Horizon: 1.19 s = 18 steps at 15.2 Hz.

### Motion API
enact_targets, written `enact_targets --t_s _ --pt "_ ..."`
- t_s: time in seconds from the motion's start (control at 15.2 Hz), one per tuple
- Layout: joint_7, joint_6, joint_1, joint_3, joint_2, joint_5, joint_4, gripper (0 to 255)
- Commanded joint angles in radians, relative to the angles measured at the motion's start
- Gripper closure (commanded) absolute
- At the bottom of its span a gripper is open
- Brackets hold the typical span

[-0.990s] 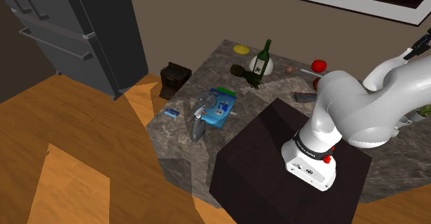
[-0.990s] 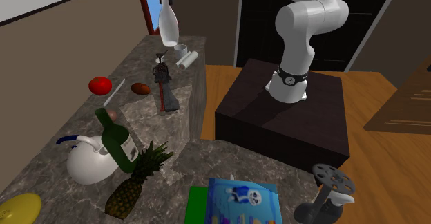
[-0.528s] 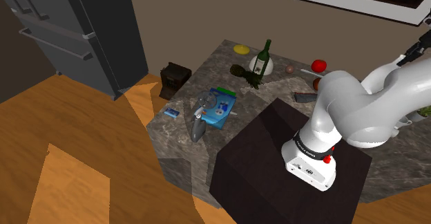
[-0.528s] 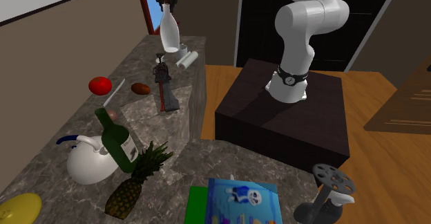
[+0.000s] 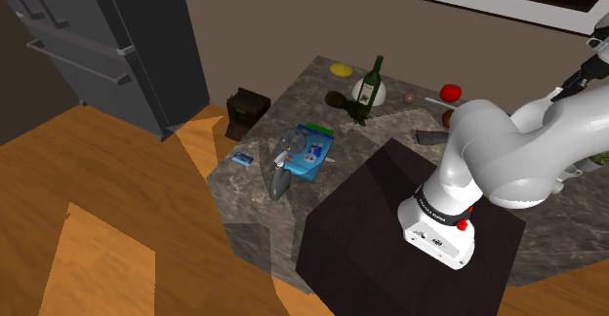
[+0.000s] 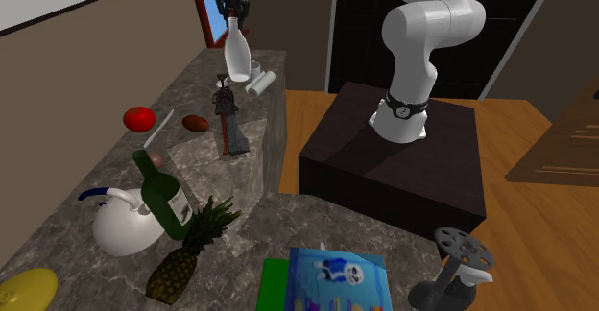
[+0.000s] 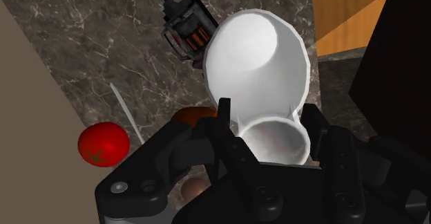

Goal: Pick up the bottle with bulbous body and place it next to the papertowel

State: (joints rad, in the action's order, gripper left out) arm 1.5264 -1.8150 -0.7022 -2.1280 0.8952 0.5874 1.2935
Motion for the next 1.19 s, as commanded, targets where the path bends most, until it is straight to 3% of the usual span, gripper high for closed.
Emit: enact_targets --t_s 0.0,1.12 --pt "-0.004 -0.021 0.004 -0.004 0.006 0.006 0.019 255" --pt "-0.022 -0.170 -0.006 -0.069 0.101 0.071 0.089 255"
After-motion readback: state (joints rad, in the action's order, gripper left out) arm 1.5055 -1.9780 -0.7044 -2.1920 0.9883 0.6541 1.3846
